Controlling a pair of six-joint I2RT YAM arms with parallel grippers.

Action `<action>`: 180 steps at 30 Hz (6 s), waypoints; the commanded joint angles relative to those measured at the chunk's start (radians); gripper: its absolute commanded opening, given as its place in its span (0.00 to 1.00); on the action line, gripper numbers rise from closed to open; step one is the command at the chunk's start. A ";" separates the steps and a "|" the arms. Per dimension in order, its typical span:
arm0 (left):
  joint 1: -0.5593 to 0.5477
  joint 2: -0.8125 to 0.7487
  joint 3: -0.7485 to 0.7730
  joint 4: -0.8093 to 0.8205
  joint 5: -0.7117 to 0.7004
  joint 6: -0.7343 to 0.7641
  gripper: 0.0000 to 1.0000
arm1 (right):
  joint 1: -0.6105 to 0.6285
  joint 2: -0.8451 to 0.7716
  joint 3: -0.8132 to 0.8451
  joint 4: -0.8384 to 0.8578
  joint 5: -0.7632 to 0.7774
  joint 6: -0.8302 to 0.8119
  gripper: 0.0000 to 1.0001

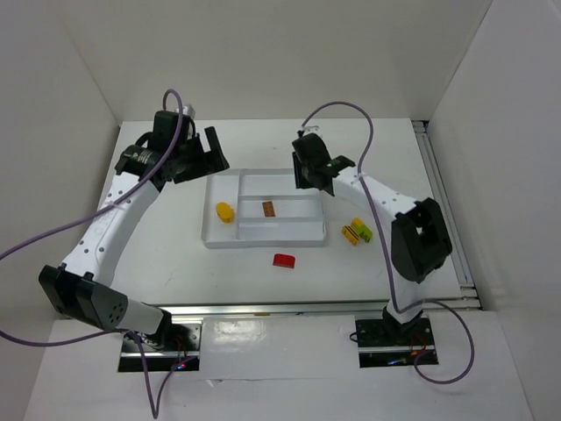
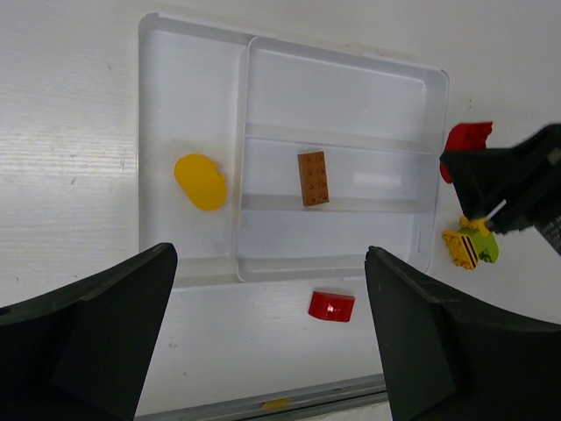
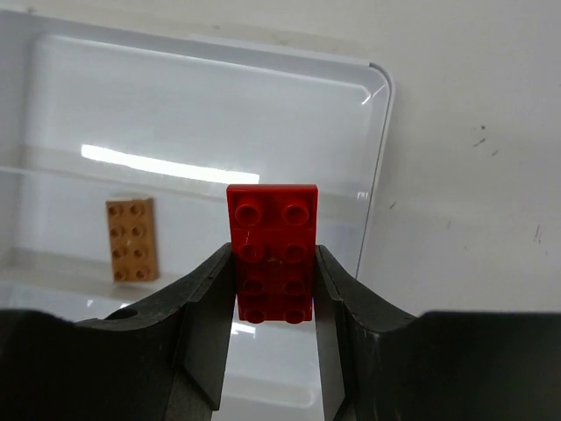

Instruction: Sort the legos into containers by color

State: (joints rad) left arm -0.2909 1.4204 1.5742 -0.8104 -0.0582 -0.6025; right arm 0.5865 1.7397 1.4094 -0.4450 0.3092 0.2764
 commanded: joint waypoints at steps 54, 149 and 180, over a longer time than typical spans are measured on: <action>-0.002 -0.026 -0.019 -0.049 0.049 0.035 0.99 | 0.391 -0.132 -0.560 0.296 -0.090 -0.121 0.81; 0.062 0.018 0.015 -0.088 -0.031 -0.010 0.99 | -0.020 0.198 0.211 0.100 -0.043 0.010 0.64; -0.008 0.083 -0.034 0.008 0.153 0.107 0.99 | -0.352 -0.382 -0.607 -0.018 -0.110 0.690 0.90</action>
State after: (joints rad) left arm -0.2981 1.5143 1.5314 -0.8280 0.0612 -0.5297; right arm 0.2535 1.3224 0.7673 -0.5125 0.2268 0.9066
